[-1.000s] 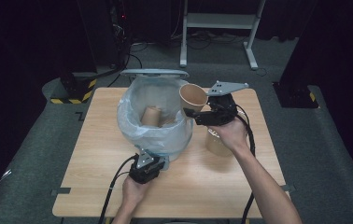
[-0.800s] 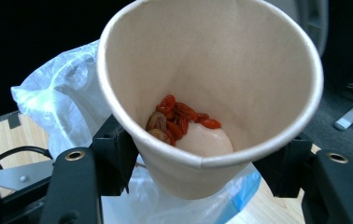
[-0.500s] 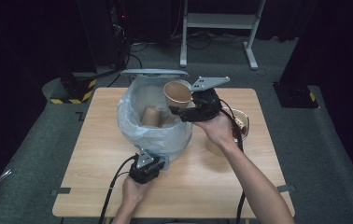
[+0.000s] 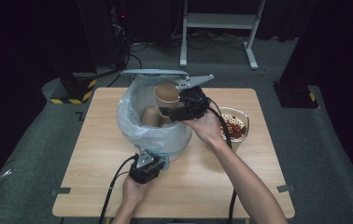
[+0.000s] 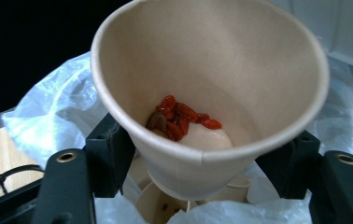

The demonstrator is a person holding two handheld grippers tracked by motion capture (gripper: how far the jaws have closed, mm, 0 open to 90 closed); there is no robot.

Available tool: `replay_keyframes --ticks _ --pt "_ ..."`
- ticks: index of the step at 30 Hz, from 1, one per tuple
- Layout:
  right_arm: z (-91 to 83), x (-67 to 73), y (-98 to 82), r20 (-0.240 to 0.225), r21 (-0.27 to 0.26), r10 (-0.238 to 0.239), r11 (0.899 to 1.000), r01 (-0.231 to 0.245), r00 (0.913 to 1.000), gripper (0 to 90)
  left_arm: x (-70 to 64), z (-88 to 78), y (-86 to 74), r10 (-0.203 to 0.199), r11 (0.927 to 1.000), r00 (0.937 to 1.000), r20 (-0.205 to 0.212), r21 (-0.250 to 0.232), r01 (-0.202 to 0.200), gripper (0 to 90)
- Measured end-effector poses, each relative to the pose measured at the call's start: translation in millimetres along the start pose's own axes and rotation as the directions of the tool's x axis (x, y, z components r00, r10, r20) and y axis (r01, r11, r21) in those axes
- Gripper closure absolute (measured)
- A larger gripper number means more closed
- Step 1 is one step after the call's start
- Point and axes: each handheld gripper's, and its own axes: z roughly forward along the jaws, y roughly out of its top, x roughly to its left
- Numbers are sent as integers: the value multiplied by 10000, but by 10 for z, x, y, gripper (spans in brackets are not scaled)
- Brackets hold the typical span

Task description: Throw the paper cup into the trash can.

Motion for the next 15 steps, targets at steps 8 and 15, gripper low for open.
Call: replay_keyframes --ticks 8,15 --pt "59 -4 -11 142 -91 113 9999 -112 9998 175 3 -3 -1 -2 10000 10000 28 9 2 665" --pt "-45 -32 -88 -3 -447 240 9987 -239 9997 193 3 -2 -1 -4 10000 10000 34 12 4 665"
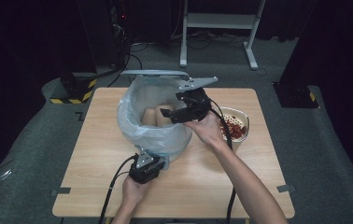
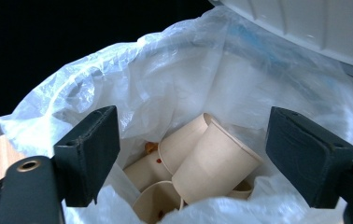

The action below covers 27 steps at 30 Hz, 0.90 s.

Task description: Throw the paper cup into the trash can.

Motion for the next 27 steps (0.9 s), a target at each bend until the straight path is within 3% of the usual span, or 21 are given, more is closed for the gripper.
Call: replay_keyframes --ticks 8,27 --pt "-241 -53 -131 123 -663 209 9976 -201 9997 245 -2 1 0 -1 10000 10000 -2 4 1 665" --pt "-645 -164 -543 831 -1226 604 9912 -499 9947 311 -6 2 0 -15 10000 10000 -9 -13 15 665"
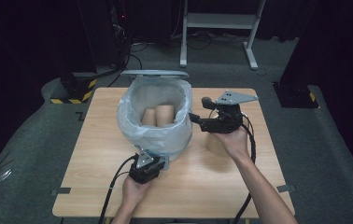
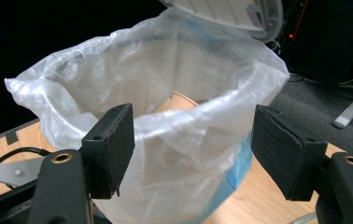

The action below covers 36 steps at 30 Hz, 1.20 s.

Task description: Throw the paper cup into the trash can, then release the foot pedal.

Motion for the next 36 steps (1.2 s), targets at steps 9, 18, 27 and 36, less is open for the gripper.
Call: replay_keyframes --ticks 9,18,27,36 --pt "-174 -116 -214 474 -95 315 9995 -310 9984 328 0 0 0 -12 10000 10000 15 -11 12 665" --pt "-364 -199 -488 1321 100 329 9994 -346 9907 345 -4 1 0 -18 10000 10000 9 -29 18 665" --pt "-524 -292 -816 1849 42 672 9976 -692 9805 373 -8 0 1 9 10000 10000 -12 -20 -9 665" --pt "-680 -357 -1173 2282 129 1032 9940 -1090 9681 393 -12 3 0 33 10000 10000 -48 -40 -33 665"
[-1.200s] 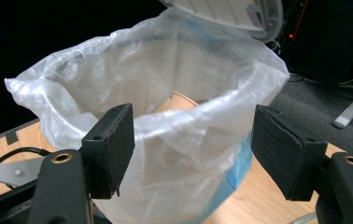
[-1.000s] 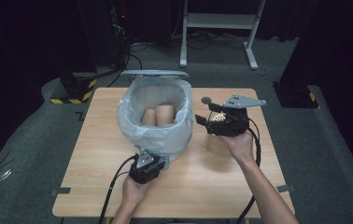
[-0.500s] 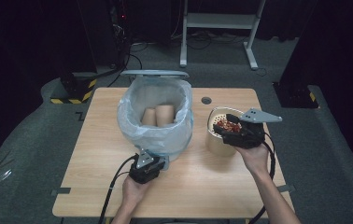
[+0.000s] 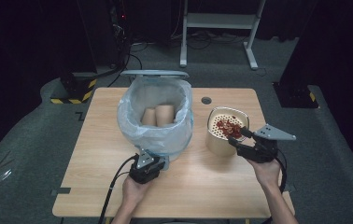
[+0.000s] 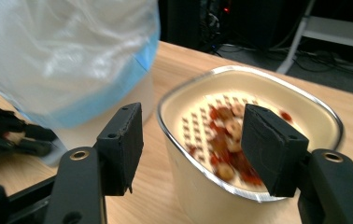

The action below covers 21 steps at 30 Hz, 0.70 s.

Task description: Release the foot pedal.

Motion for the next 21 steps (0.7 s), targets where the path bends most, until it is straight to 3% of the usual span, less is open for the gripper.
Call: replay_keyframes --ticks 5,10,21 --pt "-47 -86 -269 275 135 526 9985 -530 9982 394 -3 -1 0 5 10000 10000 18 39 -5 665" --pt "-16 -156 -563 613 606 940 9934 -977 9937 401 -9 0 -1 -4 10000 10000 7 12 4 665" --pt "134 -232 -1038 1565 1855 1085 9730 -1371 9817 402 -10 -1 -1 7 10000 10000 -4 -6 -7 664"
